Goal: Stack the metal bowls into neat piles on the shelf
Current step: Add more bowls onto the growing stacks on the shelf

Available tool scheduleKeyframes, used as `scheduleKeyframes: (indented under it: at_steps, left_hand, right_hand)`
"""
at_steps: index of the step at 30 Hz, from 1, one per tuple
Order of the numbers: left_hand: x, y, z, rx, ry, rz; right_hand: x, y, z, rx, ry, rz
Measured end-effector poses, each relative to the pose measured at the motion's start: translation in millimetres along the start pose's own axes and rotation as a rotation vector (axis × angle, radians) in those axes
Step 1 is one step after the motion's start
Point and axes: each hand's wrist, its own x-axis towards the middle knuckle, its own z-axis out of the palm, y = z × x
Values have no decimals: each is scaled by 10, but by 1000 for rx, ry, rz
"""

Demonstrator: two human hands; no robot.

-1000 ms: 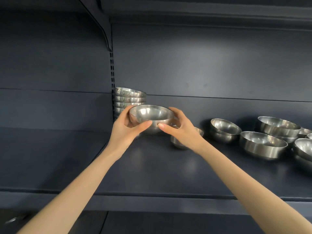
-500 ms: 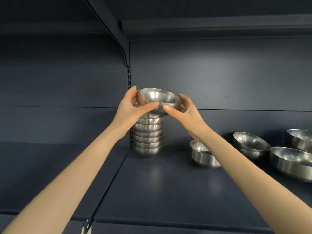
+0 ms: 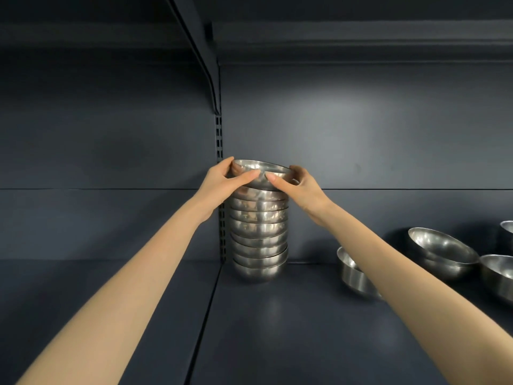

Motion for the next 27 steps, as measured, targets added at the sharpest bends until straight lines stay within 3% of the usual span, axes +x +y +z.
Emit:
scheduleKeyframes:
  at_steps: [27]
  left_hand:
    - [-209, -217, 68, 15, -43, -74]
  right_hand:
    - [-68, 95, 60, -137, -70, 0]
